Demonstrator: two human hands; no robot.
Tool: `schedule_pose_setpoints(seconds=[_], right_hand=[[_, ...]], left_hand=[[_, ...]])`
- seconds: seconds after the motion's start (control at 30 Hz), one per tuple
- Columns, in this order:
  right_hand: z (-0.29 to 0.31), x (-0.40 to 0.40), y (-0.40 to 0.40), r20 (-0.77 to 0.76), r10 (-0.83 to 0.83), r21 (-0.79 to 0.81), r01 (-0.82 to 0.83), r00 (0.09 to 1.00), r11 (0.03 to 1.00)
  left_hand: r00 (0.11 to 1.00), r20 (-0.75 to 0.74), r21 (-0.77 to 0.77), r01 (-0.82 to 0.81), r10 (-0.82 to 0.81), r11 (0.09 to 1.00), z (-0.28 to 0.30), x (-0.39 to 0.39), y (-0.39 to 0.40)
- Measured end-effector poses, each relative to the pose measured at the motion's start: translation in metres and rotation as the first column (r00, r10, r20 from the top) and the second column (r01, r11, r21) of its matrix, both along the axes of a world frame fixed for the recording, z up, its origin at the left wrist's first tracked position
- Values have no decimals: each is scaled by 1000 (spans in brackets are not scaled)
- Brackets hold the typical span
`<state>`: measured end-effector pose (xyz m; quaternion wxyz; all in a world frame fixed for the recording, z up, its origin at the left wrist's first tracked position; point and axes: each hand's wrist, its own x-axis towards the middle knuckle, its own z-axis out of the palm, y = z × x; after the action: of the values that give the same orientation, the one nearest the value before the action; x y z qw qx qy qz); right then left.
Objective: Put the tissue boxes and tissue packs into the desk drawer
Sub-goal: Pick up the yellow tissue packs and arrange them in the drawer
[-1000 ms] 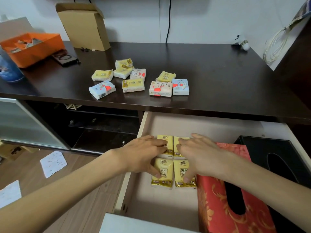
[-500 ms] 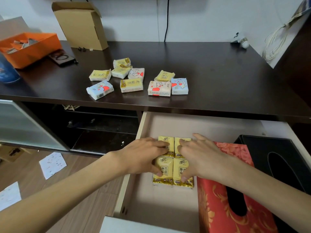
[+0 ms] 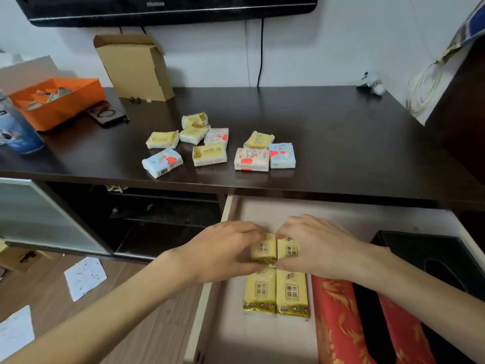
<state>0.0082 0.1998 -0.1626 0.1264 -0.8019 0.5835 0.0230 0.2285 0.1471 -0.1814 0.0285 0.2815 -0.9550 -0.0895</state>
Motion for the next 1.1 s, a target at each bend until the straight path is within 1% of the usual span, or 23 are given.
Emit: schedule_pose_setpoints(seconds=[0.1,0.2,0.33,0.4,0.47,0.53,0.6,0.67,0.7,0.77,0.83,0.87,0.93,1.1], right_hand=[[24,1,-18,155,-103,-36,109,983,993],[49,4,-44,325,-133,-63,162,936,985],[74,17,-95,544,-109,-82,182,832,980],[81,28,-126,599,-79,-121,188,797,975],[85,42,-157,619,-61,-133,181,783,974],[87,58,-186,607,-40,-137,154,794,979],[88,74,-212,579,-19,-135,118,815,984],[88,89,-231,510,1,-126,73,860,989],[87,95,-238,451,22,-113,33,892,993],[81,103,-247,273,87,-88,-66,958,994],[69,107,-249,73,159,-103,-151,985,983],[63,108,-249,9,177,-123,-175,984,977],[54,108,-249,-7,178,-157,-177,984,972],[57,99,-247,116,146,-184,-123,982,975]], left_hand=[[994,-37,-3,-107,107,994,27,16,-13],[962,-120,-14,-250,246,968,56,37,-33],[853,-289,20,-449,435,893,84,67,-67],[784,-338,20,-547,521,837,93,80,-89],[713,-369,26,-633,596,773,99,90,-115],[653,-359,48,-701,667,712,102,98,-143],[609,-302,61,-756,734,652,101,103,-171],[572,-228,56,-800,788,597,95,105,-196],[559,-186,46,-816,808,576,90,104,-207],[536,-102,17,-841,838,540,80,102,-225],[519,-47,-28,-855,854,518,71,103,-238],[513,-34,-50,-858,858,511,67,103,-243],[510,-27,-74,-859,860,507,62,105,-248],[520,-77,-45,-854,851,518,57,110,-251]])
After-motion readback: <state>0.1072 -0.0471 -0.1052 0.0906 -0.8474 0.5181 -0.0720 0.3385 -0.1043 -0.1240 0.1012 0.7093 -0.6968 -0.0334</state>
